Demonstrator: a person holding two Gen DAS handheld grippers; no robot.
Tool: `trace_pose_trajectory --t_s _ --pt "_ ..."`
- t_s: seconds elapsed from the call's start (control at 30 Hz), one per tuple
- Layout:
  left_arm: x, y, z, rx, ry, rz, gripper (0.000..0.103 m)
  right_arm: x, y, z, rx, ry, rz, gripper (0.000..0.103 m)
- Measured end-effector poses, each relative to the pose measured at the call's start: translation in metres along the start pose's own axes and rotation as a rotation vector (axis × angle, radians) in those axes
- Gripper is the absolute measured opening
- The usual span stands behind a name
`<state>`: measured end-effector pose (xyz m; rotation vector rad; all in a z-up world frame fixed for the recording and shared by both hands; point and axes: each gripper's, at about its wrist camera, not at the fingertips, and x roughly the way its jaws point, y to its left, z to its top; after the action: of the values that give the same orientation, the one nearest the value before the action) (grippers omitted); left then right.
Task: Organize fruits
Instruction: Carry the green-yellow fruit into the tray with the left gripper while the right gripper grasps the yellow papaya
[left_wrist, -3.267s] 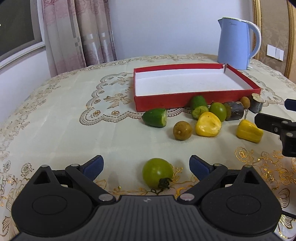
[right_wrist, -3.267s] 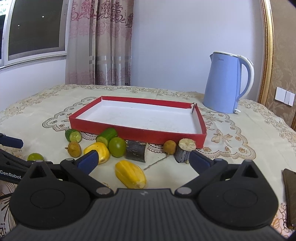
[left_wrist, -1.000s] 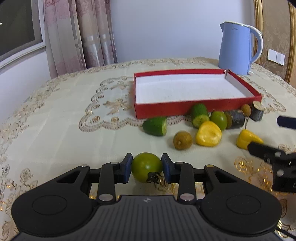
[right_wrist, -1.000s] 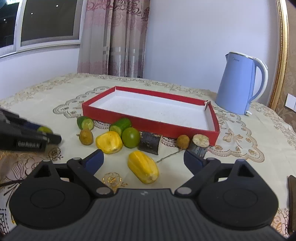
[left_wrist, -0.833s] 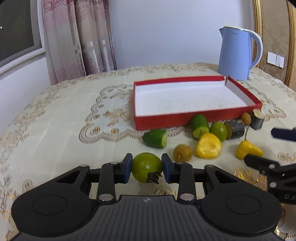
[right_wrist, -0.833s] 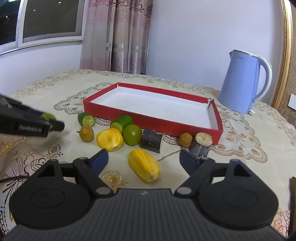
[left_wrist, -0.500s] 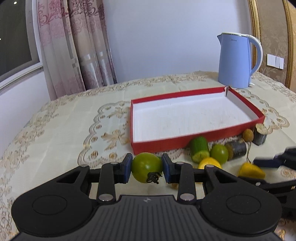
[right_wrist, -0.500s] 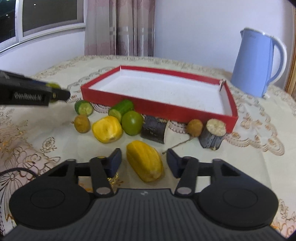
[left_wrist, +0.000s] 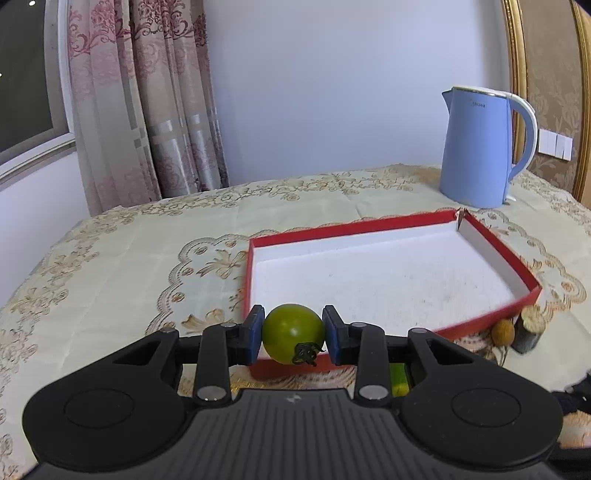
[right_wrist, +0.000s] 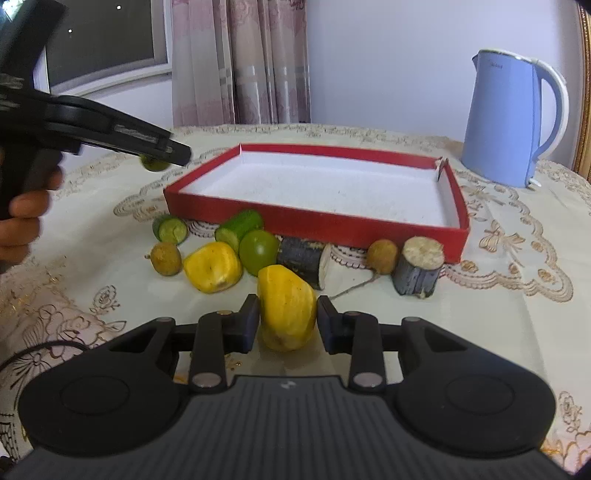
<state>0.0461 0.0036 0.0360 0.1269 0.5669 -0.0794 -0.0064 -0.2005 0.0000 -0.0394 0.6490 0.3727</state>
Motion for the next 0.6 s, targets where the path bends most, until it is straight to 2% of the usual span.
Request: trace_pose_trajectory --t_s 0.27,0.43,0.6 --pt "0.027 -0.006 0.019 -0.008 0.007 -0.035 0.033 -0.016 -0.012 0.003 0.026 -0.048 -0.003 0.032" --pt "0.055 -0.011 0.037 0.026 0.018 0.004 0.033 -0.020 -0.018 0.003 0.041 -0.060 -0.002 0.032" --pt "0.087 -0.013 0.057 0.035 0.051 0.002 0.033 -0.022 -0.024 0.002 0.052 -0.065 -0.004 0.032"
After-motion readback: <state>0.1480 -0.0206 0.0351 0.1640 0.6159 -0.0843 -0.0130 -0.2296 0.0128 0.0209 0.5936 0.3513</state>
